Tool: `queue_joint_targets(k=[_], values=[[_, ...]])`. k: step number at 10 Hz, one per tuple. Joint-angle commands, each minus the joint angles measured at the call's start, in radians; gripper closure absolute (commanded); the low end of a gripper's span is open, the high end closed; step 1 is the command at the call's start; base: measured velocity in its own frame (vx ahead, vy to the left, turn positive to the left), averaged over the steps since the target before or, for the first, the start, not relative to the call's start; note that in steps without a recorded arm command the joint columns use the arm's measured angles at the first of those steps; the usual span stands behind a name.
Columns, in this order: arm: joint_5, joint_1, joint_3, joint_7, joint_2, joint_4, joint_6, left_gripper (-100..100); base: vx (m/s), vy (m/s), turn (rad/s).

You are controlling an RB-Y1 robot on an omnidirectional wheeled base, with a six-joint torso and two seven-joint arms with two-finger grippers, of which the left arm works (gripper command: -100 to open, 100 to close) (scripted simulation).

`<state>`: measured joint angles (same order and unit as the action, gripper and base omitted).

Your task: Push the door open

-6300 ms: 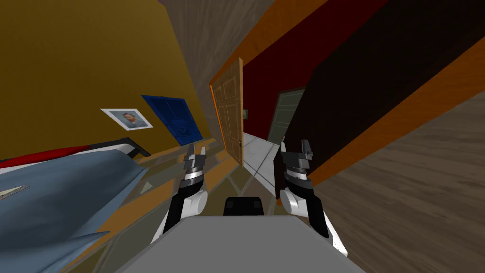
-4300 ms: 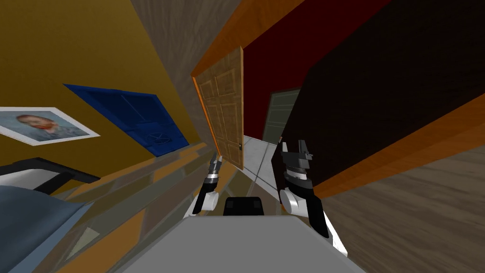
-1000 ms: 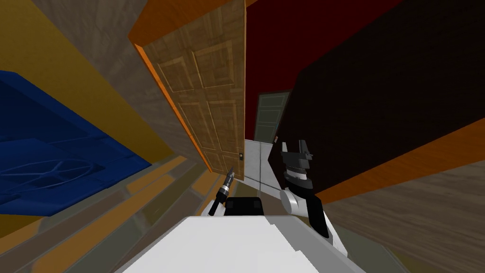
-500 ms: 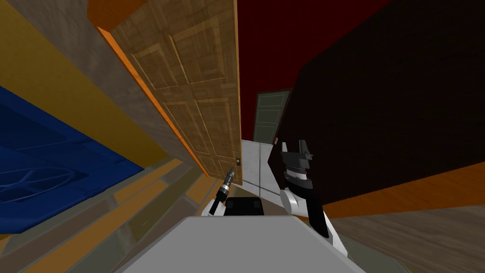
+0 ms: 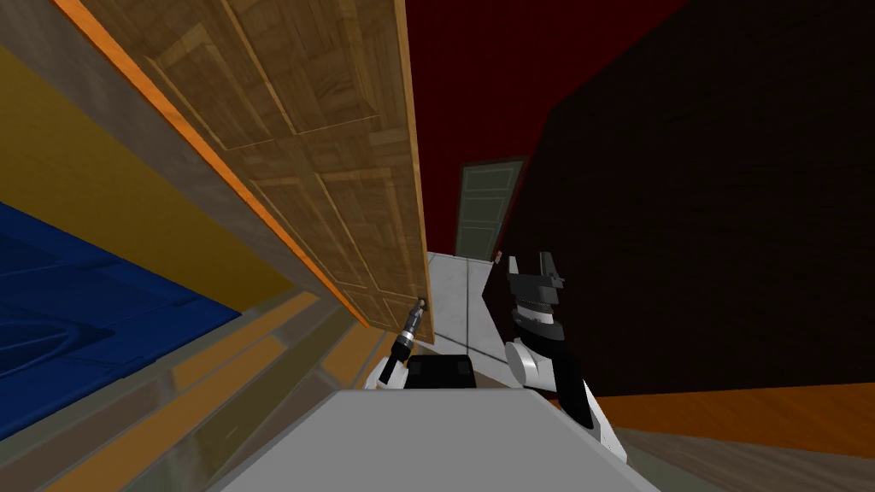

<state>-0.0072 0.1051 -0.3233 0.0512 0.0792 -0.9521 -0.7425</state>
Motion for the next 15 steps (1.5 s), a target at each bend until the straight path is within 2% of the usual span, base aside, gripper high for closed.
queue_joint_targets(k=[1, 2, 3, 8, 15], values=[[0.001, -0.004, 0.004, -0.001, -0.005, 0.006, 0.0, -100, 0.154, -0.047, -0.017], [0.0, -0.003, 0.002, -0.001, -0.003, 0.004, 0.0, -100, 0.071, -0.02, 0.003], [0.0, -0.003, 0.002, -0.001, -0.003, 0.004, 0.0, 100, -0.016, 0.003, 0.006], [0.0, -0.003, 0.002, -0.001, -0.003, 0.004, 0.0, 100, -0.011, 0.003, -0.004], [0.024, -0.017, 0.074, -0.023, 0.006, 0.024, 0.003, 100, 0.167, -0.075, 0.041]])
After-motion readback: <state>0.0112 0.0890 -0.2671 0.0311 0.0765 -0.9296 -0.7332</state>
